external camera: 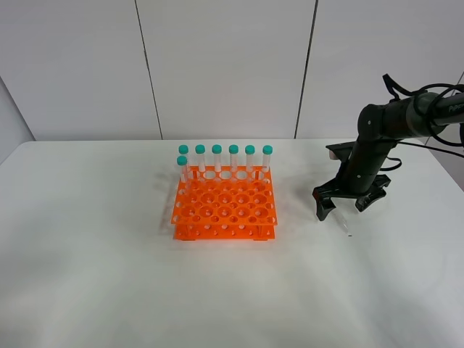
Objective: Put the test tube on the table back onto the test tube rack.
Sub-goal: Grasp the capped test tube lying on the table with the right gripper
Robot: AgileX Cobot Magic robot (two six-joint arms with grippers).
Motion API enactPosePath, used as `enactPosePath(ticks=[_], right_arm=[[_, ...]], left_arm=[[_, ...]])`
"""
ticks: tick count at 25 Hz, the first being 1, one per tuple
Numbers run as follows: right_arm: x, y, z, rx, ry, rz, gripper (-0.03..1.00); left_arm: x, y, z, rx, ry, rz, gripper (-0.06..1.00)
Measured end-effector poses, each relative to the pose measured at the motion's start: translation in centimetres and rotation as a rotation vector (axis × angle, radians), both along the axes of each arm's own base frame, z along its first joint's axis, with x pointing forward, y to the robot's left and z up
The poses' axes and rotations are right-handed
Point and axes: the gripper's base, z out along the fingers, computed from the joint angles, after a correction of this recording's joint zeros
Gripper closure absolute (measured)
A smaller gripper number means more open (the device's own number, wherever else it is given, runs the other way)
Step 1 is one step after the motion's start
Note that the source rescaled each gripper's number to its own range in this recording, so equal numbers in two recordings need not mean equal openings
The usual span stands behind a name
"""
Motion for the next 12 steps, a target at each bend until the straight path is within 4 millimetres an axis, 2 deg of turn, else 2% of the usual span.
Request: enactPosePath(ticks=[12], right_arm=[[0.21, 0.02, -0.11, 0.002, -0.021, -0.001, -0.03]], left_arm=[[0.00, 0.00, 0.00, 0.000, 0.000, 0.000, 0.00]])
